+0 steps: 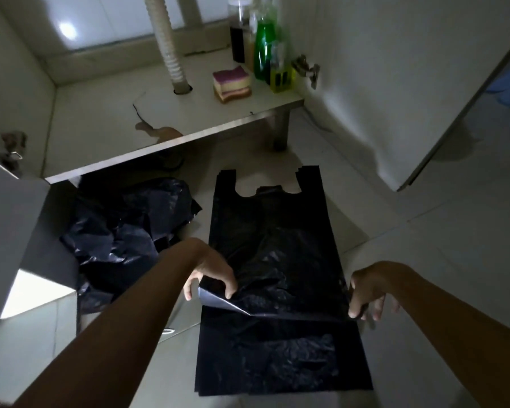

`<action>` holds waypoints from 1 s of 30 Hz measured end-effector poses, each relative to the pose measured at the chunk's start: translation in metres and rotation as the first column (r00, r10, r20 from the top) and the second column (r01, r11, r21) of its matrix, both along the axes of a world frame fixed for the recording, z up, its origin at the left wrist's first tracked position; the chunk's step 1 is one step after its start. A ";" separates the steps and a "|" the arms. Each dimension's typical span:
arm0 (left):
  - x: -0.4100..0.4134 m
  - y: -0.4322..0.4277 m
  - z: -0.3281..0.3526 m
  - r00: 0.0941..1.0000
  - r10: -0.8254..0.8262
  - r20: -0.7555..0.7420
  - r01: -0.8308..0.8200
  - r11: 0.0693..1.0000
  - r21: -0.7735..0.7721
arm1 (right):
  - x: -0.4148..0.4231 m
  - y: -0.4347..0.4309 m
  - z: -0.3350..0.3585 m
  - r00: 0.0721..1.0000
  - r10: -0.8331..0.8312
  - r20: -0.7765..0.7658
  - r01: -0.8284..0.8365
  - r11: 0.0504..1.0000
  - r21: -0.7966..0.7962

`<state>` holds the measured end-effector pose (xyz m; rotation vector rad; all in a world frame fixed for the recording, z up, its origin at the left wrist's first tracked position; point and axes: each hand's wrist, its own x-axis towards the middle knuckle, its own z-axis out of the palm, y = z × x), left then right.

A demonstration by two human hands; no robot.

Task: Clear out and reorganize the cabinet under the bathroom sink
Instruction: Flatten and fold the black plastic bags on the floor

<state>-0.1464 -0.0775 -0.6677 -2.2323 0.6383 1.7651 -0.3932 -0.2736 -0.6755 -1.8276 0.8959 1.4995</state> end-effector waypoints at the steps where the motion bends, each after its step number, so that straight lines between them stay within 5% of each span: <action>1: -0.002 0.002 -0.004 1.000 -0.010 -0.002 0.010 1.000 0.010 | -0.001 0.003 -0.002 1.000 -0.011 0.012 0.012 1.000 -0.011; 10: -0.026 0.022 -0.031 0.986 -0.164 0.019 0.162 0.983 0.082 | -0.008 0.019 -0.028 0.993 -0.097 0.061 0.098 0.995 -0.017; 16: -0.032 0.017 -0.029 0.951 -0.297 -0.086 0.305 0.947 0.103 | -0.001 0.013 -0.038 0.991 0.008 -0.130 0.006 0.994 0.107; 19: -0.016 0.004 -0.048 0.951 -0.266 0.160 0.293 0.938 -0.184 | 0.009 0.003 -0.043 0.977 -0.119 0.179 0.120 0.993 0.006; 22: -0.018 -0.006 -0.087 0.840 -0.083 0.537 0.364 0.820 -0.442 | 0.018 0.009 -0.074 0.749 0.022 0.663 0.213 0.939 -0.271; 25: -0.030 -0.003 -0.126 0.777 -0.068 0.626 0.378 0.846 -0.377 | 0.018 0.029 -0.114 0.737 0.236 0.633 0.148 0.858 -0.492; 30: -0.034 0.019 -0.156 0.746 -0.025 0.665 0.368 0.848 -0.381 | 0.005 0.036 -0.147 0.760 0.337 0.556 0.084 0.798 -0.597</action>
